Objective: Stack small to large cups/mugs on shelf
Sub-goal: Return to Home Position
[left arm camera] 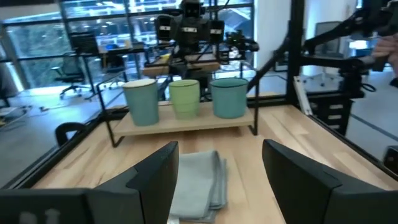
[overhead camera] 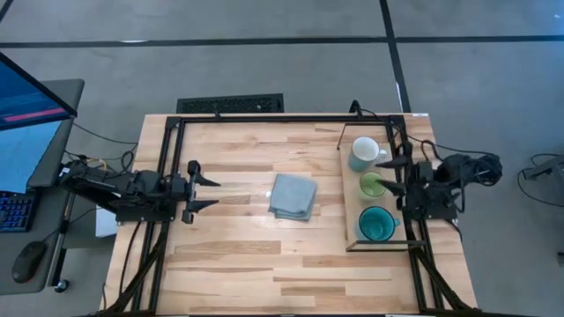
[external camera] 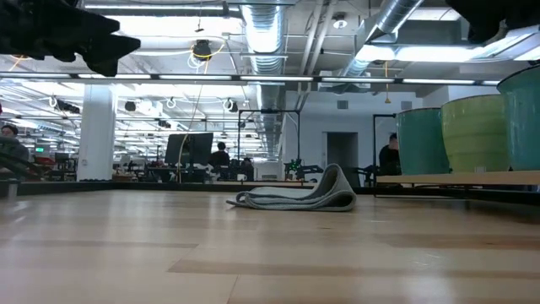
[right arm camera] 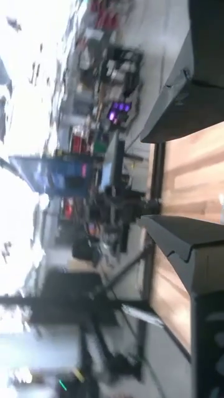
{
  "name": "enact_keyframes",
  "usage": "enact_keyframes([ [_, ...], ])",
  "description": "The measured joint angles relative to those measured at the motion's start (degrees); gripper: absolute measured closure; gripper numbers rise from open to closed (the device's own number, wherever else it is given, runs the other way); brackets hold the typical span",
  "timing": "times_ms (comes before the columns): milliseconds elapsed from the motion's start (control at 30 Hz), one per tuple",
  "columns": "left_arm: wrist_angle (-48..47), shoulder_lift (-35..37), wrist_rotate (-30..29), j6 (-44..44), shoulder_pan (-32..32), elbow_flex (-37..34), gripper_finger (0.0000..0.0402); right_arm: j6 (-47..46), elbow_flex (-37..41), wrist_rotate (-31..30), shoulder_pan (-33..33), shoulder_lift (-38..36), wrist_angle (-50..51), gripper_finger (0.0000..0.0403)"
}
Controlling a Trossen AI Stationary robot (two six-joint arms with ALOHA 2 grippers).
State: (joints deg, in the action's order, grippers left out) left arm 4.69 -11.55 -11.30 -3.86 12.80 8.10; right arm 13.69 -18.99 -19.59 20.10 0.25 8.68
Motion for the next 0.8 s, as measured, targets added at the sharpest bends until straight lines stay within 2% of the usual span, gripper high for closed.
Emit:
enact_keyframes([
  [100,0.0,0.0,0.9,-0.1,0.0,0.0,0.0177,1.9,1.5,3.9,0.0,0.0,-1.0,0.0181],
  [300,0.2,0.0,1.0,-1.1,-1.7,0.0,0.0177,4.2,2.4,3.7,-0.9,0.0,-1.8,0.0181],
  [500,0.3,0.0,4.0,-0.9,-5.1,0.0,0.0177,7.7,2.4,-5.4,-7.5,0.0,-1.9,0.0181],
  [667,0.3,0.0,7.0,-0.9,-6.5,0.0,0.0177,10.6,2.4,-9.3,-16.2,0.0,-5.5,0.0181],
  [800,0.3,0.0,7.0,-1.3,-7.3,0.0,0.0177,11.6,2.4,-15.7,-23.8,0.0,-8.2,0.0181],
])
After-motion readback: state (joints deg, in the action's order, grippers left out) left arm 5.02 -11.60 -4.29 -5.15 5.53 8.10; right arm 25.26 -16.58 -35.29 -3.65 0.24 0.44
